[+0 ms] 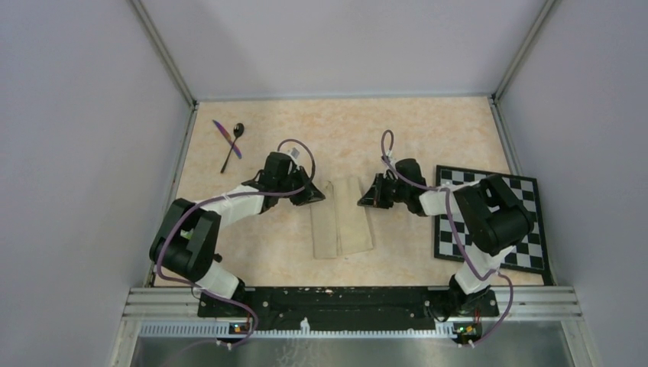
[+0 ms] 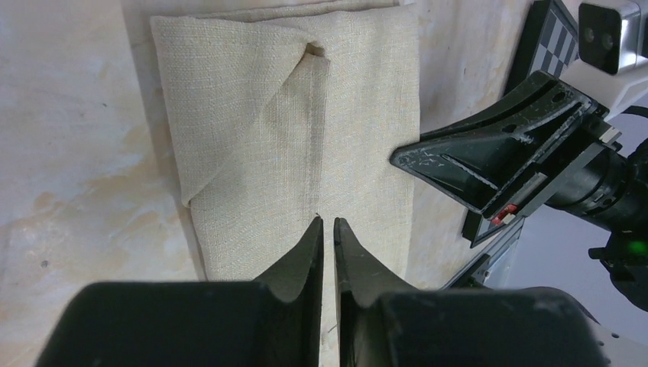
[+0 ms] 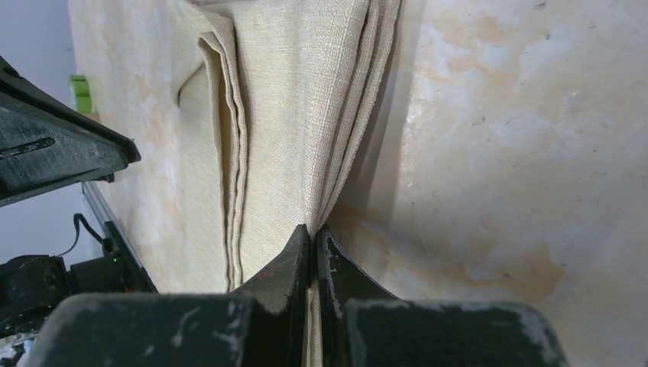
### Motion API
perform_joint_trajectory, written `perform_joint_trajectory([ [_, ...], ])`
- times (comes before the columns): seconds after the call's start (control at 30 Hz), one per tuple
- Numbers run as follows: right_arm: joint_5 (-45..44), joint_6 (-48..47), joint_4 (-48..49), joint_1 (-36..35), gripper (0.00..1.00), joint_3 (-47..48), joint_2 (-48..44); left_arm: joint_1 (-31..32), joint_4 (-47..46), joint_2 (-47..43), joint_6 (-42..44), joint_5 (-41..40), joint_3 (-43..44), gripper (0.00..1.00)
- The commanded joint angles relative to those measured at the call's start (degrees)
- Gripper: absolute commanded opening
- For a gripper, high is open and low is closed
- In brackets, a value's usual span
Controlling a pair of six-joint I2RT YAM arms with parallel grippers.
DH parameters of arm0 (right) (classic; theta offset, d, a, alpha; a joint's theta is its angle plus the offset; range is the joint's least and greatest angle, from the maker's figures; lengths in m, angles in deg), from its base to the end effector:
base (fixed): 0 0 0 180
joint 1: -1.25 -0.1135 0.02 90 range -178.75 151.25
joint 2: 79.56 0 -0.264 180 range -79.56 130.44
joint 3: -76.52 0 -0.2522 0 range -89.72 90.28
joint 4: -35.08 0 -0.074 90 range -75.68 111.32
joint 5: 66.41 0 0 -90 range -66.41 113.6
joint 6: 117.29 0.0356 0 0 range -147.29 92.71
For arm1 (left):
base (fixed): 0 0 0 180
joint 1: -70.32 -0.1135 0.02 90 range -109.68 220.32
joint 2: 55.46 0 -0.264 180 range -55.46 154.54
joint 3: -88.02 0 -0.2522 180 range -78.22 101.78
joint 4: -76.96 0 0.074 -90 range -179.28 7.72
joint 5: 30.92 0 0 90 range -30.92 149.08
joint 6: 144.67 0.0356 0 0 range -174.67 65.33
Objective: Fold the napkin into a case and place the utensils inside
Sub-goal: Fold the 2/3-rectangle-folded napkin at the center of the board.
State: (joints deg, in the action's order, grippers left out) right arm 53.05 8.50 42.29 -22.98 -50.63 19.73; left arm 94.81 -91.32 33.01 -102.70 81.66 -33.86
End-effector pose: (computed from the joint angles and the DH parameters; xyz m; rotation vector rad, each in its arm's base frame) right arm 0.2826 0.1464 0.1249 -0.0559 2.4041 1.1096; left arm 0.2764 -0.1409 0.1784 -0.2910 2.4772 -1.0531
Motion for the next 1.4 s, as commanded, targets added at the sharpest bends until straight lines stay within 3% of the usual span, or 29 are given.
perform_joint_trajectory([
  [0.0,-1.9,-4.5,-4.5,0.2,0.0,3.7,-3.4,-1.1,-5.6,1.9,1.0,2.4,0.9,0.12],
  [0.37,-10.7,-9.1,-16.3,-3.3,0.0,11.9,-3.6,-1.1,-16.7,13.6,-2.9,6.6,0.2,0.05],
  [0.57,-34.3,-7.4,-29.2,-14.9,0.0,20.6,-5.8,-1.1,-20.0,15.3,-5.4,4.9,-2.2,0.04],
  [0.7,-39.7,-2.7,-30.4,-22.9,0.0,26.5,-1.0,-1.2,-22.7,15.9,-7.0,5.0,-3.9,0.03],
  [0.8,-34.0,2.8,-22.2,-24.9,0.0,25.2,1.7,-1.1,-23.8,16.2,-7.3,5.4,-4.7,0.03],
  [1.03,-18.2,12.6,0.8,-21.9,0.0,14.7,3.6,-1.3,-23.1,14.6,-5.9,5.6,-5.4,0.02],
  [1.23,-11.7,9.3,3.9,-19.4,0.0,12.0,4.5,-1.4,-18.6,9.2,-3.3,6.0,-4.8,0.08],
  [1.37,-7.3,6.2,2.9,-18.1,0.0,12.1,4.8,-1.8,-11.7,2.8,-0.1,4.8,-3.8,0.21],
])
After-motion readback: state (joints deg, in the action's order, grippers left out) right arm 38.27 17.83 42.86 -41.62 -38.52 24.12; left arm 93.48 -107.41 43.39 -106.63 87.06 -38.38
